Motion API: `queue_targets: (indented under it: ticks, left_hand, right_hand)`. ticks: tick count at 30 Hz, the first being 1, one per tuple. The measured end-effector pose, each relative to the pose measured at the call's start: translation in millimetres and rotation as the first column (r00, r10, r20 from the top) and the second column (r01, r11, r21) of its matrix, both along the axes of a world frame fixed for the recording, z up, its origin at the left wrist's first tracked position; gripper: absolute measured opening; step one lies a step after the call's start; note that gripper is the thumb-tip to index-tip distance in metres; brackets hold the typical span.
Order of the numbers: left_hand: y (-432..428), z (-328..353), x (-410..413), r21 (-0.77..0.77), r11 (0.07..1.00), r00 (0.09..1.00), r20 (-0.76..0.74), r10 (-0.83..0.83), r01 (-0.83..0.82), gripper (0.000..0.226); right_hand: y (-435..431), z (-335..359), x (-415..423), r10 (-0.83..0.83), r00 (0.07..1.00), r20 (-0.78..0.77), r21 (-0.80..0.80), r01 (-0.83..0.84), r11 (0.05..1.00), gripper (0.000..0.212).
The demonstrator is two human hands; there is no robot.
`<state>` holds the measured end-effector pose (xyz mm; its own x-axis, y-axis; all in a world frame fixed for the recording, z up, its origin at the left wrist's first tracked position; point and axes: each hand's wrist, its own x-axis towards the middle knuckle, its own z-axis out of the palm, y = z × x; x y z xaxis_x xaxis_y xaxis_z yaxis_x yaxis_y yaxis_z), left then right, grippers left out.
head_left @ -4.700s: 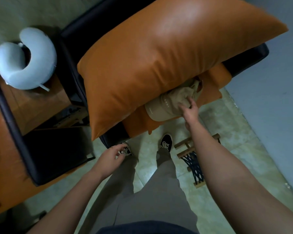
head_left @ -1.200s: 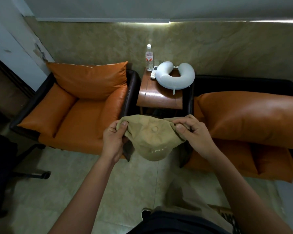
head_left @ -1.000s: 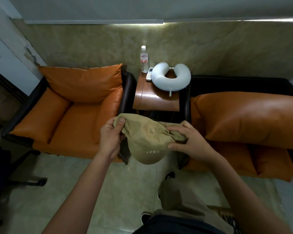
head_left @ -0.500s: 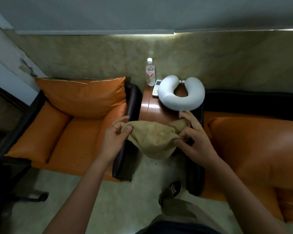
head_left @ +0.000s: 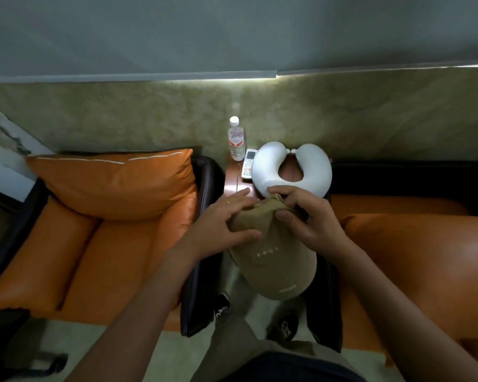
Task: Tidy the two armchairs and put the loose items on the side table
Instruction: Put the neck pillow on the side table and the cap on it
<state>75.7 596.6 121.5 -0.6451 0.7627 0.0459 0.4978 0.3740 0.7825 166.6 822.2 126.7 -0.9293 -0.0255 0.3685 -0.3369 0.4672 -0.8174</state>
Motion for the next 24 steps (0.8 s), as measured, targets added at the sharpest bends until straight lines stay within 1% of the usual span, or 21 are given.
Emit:
queue_targets:
  ticks: [2, 3, 4, 7, 8, 9, 10, 11, 12, 14, 15, 17, 19, 20, 21, 22, 24]
  left_hand:
    - [6.4, -4.7, -13.6, 0.053, 0.999, 1.000, -0.003, -0.005, 0.005, 0.036]
    - [9.0, -4.9, -20.1, 0.065, 0.998, 1.000, 0.005, 0.001, -0.002, 0.029]
    - [9.8, -5.2, -27.6, 0.069, 0.997, 1.000, 0.010, 0.013, -0.013, 0.027]
    - [10.3, 4.8, -55.4, 0.089, 0.996, 1.000, -0.008, 0.028, -0.027, 0.038]
    - [10.1, 10.8, -64.8, 0.110, 0.993, 0.999, 0.003, 0.032, -0.032, 0.035]
    - [10.8, 17.7, -73.1, 0.131, 0.991, 0.999, -0.003, 0.037, -0.036, 0.033]
    - [12.6, 24.6, -80.1, 0.154, 0.988, 0.999, -0.019, 0.036, -0.032, 0.036]
    - [14.8, 29.7, -86.0, 0.172, 0.985, 0.999, -0.033, 0.027, -0.021, 0.039]
    - [16.8, 31.7, -89.9, 0.188, 0.982, 0.999, -0.043, 0.017, -0.009, 0.041]
    - [21.2, 34.3, -92.5, 0.203, 0.979, 0.999, -0.051, 0.002, 0.008, 0.051]
    - [22.9, 34.2, -92.6, 0.214, 0.977, 0.999, -0.036, 0.002, 0.005, 0.054]
    - [23.9, 32.1, -92.3, 0.255, 0.967, 1.000, -0.013, 0.022, -0.018, 0.058]
    - [19.3, 29.2, -93.3, 0.278, 0.960, 1.000, -0.004, 0.020, -0.019, 0.063]
    - [14.8, 27.9, -94.8, 0.273, 0.962, 0.999, 0.031, -0.007, -0.001, 0.058]
    - [10.0, 27.1, -95.8, 0.246, 0.969, 0.995, 0.092, -0.043, 0.019, 0.046]
    - [5.1, 25.0, -96.6, 0.186, 0.982, 0.983, 0.166, -0.073, 0.041, 0.039]
    - [0.3, 16.4, -95.2, 0.077, 0.996, 0.963, 0.262, -0.060, 0.041, 0.049]
  right_hand:
    - [1.6, 3.0, -8.7, -0.055, 0.998, -0.011, 0.022, 0.055, 0.998, 0.010]
    - [3.3, 5.3, -12.2, -0.078, 0.997, -0.011, 0.043, 0.078, 0.996, 0.008]
    - [5.0, 8.3, -15.1, -0.102, 0.995, -0.007, 0.074, 0.103, 0.992, 0.009]
    - [9.3, 17.7, -24.1, -0.230, 0.973, 0.032, 0.223, 0.217, 0.950, 0.020]
    - [9.4, 21.3, -27.3, -0.273, 0.961, 0.049, 0.243, 0.253, 0.936, 0.025]
    - [10.1, 23.5, -30.8, -0.293, 0.954, 0.065, 0.230, 0.272, 0.934, 0.027]
    - [10.8, 26.3, -33.9, -0.295, 0.952, 0.088, 0.202, 0.273, 0.941, 0.026]
    - [11.1, 29.7, -37.6, -0.274, 0.954, 0.121, 0.182, 0.250, 0.951, 0.025]
    - [11.4, 33.3, -42.2, -0.232, 0.955, 0.182, 0.175, 0.201, 0.964, 0.028]
    - [10.1, 39.3, -51.6, -0.118, 0.942, 0.315, 0.181, 0.062, 0.981, 0.046]
    - [8.5, 39.8, -55.7, -0.066, 0.935, 0.348, 0.174, 0.005, 0.985, 0.043]
    - [4.1, 37.4, -60.7, 0.017, 0.943, 0.333, 0.091, -0.051, 0.995, 0.027]
    - [0.5, 32.4, -62.8, 0.043, 0.957, 0.288, 0.012, -0.048, 0.999, 0.021]
    - [-1.7, 30.2, -62.4, 0.028, 0.964, 0.266, 0.004, -0.030, 1.000, 0.021]
    - [-3.9, 28.0, -61.2, -0.001, 0.970, 0.242, 0.000, 0.001, 1.000, 0.021]
    - [-6.1, 26.1, -60.0, -0.040, 0.976, 0.213, -0.006, 0.043, 0.999, 0.018]
    - [-7.1, 21.4, -57.3, -0.145, 0.980, 0.137, -0.034, 0.151, 0.988, 0.017]
